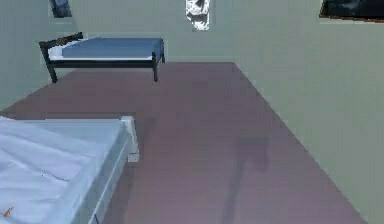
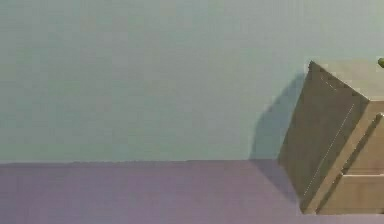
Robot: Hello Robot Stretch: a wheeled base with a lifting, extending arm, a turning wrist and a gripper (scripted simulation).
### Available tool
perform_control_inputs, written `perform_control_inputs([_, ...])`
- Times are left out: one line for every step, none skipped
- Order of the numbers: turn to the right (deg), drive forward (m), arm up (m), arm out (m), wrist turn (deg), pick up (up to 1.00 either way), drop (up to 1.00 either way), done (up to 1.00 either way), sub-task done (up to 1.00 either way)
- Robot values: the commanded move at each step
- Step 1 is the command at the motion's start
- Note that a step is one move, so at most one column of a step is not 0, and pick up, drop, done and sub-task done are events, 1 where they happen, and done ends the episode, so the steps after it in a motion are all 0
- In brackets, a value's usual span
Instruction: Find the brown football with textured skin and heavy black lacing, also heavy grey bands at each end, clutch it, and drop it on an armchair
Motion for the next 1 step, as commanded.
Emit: perform_control_inputs([0.0, 1.00, 0.00, 0.00, 0.0, 0.00, 0.00, 0.00, 0.00])
